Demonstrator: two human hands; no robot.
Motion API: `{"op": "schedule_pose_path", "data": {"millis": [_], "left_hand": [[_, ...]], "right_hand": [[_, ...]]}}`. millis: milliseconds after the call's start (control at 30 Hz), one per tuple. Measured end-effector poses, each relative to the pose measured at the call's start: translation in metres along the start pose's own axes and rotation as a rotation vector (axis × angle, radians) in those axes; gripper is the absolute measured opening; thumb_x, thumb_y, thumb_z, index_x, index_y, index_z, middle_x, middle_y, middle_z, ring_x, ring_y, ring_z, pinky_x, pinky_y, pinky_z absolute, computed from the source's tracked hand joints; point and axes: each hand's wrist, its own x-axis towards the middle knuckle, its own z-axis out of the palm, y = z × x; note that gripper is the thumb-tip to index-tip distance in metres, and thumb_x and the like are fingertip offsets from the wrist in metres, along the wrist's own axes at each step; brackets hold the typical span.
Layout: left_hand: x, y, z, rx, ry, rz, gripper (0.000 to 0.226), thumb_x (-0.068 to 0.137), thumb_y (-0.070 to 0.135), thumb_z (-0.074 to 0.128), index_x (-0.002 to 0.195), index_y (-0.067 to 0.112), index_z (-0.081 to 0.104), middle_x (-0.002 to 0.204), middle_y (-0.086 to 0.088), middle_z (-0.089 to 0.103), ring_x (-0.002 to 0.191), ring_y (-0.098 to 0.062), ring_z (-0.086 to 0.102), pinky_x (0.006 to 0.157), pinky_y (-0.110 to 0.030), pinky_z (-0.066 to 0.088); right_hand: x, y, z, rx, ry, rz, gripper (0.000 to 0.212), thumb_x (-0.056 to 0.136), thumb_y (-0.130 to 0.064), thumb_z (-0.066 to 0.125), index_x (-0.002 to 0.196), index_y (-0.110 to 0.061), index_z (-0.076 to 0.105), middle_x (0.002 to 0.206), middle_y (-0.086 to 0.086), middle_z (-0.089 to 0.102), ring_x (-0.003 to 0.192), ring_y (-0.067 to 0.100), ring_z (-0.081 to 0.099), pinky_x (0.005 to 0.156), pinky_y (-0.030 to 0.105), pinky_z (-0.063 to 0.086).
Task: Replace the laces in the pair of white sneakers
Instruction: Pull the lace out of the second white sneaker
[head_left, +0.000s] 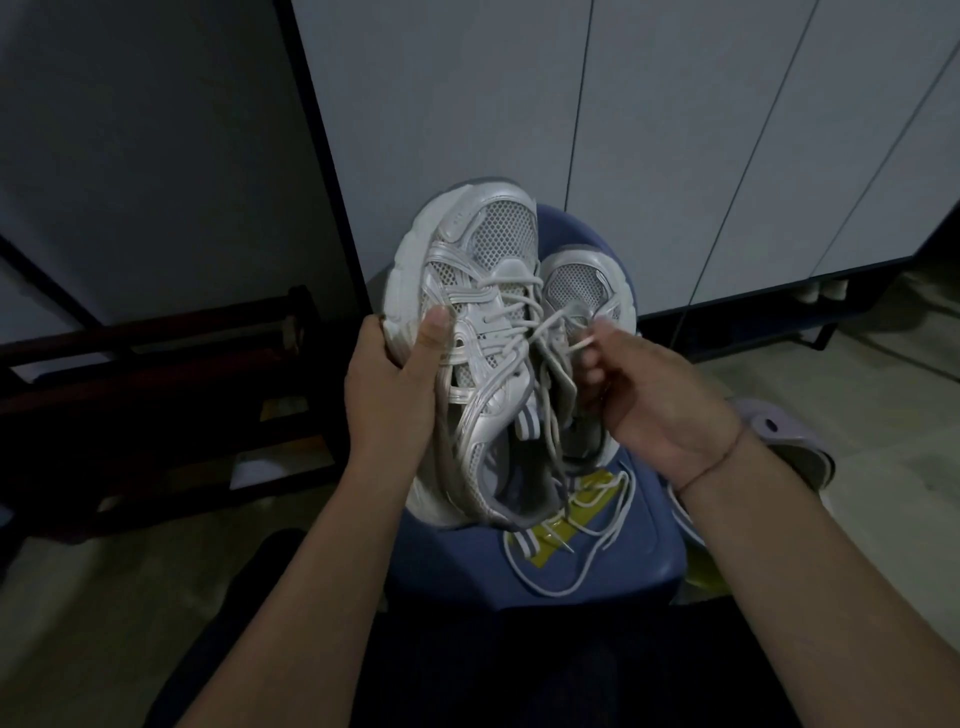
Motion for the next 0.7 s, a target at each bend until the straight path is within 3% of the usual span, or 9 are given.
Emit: {"op": "schedule_pose_path", "data": {"millis": [133,200,267,333,467,600,700], "left_hand": [[0.002,-0.003,-0.002,-0.012,0.016,-0.017,0.028,0.089,0.049,0.062,0.084,0.022,0.057,0.083,0.010,0.064,0.068,0.009,0.058,0.063,-0.010,0.044],[0.002,-0.004,-0.002,-0.008,0.024,-0.029,0.030,0.088,0.052,0.062,0.084,0.023,0.057,0.084,0.010,0.065,0.070,0.006,0.058,0.065,-0.014,0.045],[0.002,-0.005,-0.001,-0.005,0.020,-0.036,0.029,0.088,0.052,0.062,0.084,0.024,0.057,0.084,0.010,0.065,0.069,0.008,0.058,0.064,-0.012,0.046],[0.002,-0.004,0.000,0.000,0.015,-0.029,0.028,0.088,0.051,0.062,0.084,0.024,0.056,0.083,0.010,0.065,0.066,0.011,0.057,0.060,-0.007,0.044],[0.001,-0.005,0.002,0.015,0.013,-0.016,0.035,0.087,0.052,0.062,0.087,0.018,0.058,0.082,0.009,0.065,0.065,0.010,0.057,0.060,-0.008,0.044],[0.001,-0.005,0.001,0.001,0.004,-0.023,0.032,0.088,0.051,0.062,0.086,0.020,0.058,0.083,0.009,0.065,0.066,0.010,0.058,0.059,-0.007,0.044],[0.003,-0.004,-0.002,0.006,0.008,-0.024,0.031,0.088,0.052,0.062,0.085,0.021,0.058,0.083,0.009,0.065,0.066,0.011,0.057,0.059,-0.006,0.043]], "right_hand": [[0.006,-0.022,-0.019,0.491,-0.059,0.083,0.022,0.060,-0.021,0.077,0.057,-0.016,0.056,0.052,-0.009,0.050,0.042,0.002,0.045,0.045,0.013,0.039],[0.007,-0.020,-0.021,0.457,-0.042,0.075,0.021,0.066,-0.024,0.075,0.065,-0.016,0.056,0.054,-0.008,0.052,0.042,0.001,0.046,0.044,0.013,0.040],[0.004,-0.011,-0.014,0.251,-0.016,0.084,0.014,0.079,-0.029,0.060,0.078,-0.015,0.058,0.058,-0.006,0.053,0.044,0.000,0.046,0.045,0.011,0.041],[0.001,0.001,-0.002,0.067,-0.006,0.055,0.014,0.086,-0.020,0.057,0.084,-0.010,0.067,0.062,-0.003,0.058,0.048,0.002,0.049,0.046,0.011,0.042],[-0.005,0.009,0.008,-0.079,0.046,-0.066,0.026,0.085,-0.009,0.058,0.066,-0.009,0.075,0.058,-0.001,0.062,0.051,0.005,0.051,0.050,0.013,0.046],[-0.002,-0.004,0.006,0.061,0.080,-0.066,0.024,0.093,-0.015,0.051,0.072,-0.008,0.062,0.052,-0.003,0.056,0.043,0.002,0.045,0.044,0.011,0.040],[0.004,-0.020,-0.010,0.293,0.115,-0.034,0.029,0.096,-0.027,0.044,0.071,-0.016,0.051,0.048,-0.008,0.050,0.038,-0.001,0.041,0.042,0.010,0.035]]}}
